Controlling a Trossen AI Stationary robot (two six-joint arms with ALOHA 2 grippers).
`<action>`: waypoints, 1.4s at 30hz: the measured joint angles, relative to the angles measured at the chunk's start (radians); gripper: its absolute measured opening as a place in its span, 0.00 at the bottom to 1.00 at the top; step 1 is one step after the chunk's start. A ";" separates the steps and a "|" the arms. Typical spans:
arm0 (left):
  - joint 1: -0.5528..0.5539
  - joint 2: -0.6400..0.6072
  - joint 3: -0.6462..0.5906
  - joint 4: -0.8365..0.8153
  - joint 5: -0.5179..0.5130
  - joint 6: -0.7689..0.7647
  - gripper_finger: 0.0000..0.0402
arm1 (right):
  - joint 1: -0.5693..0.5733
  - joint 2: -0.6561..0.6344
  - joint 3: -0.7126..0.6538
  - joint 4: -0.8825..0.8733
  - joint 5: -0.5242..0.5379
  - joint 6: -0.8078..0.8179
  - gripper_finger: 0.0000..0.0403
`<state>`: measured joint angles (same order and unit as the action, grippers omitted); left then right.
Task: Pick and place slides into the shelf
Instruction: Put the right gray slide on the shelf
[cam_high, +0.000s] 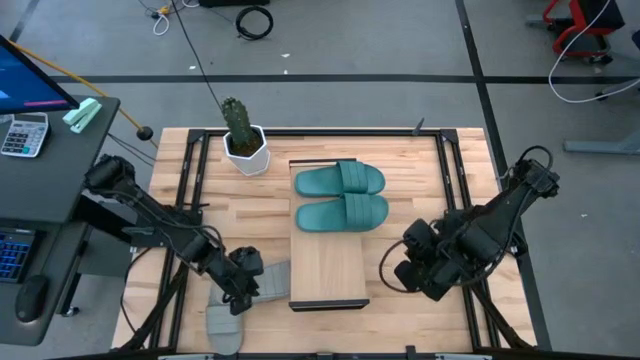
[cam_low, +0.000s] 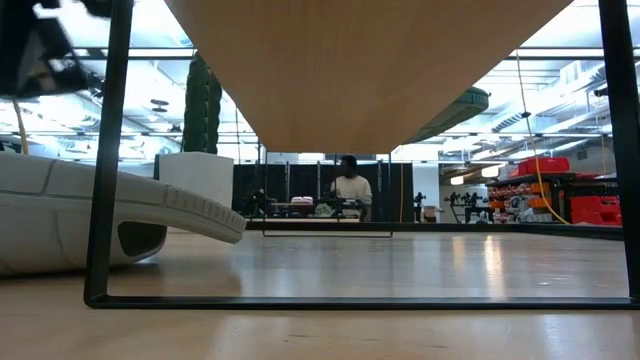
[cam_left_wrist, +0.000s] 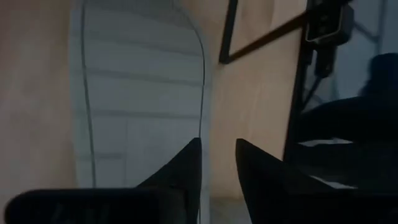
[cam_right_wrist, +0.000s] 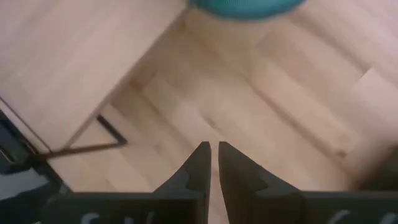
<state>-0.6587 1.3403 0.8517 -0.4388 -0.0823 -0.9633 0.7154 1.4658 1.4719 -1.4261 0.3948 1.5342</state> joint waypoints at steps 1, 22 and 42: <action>0.000 0.019 0.033 -0.038 -0.008 0.005 0.24 | 0.017 0.000 -0.016 0.019 -0.002 0.019 0.10; -0.041 0.371 0.341 -0.233 0.041 -0.004 0.01 | 0.192 0.000 -0.188 0.253 0.091 0.149 0.10; -0.046 0.375 0.341 -0.305 -0.109 0.075 0.01 | 0.192 0.000 -0.188 0.253 0.132 0.147 0.10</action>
<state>-0.7043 1.7149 1.1923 -0.7439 -0.1909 -0.8886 0.9077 1.4658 1.2835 -1.1732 0.5270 1.6814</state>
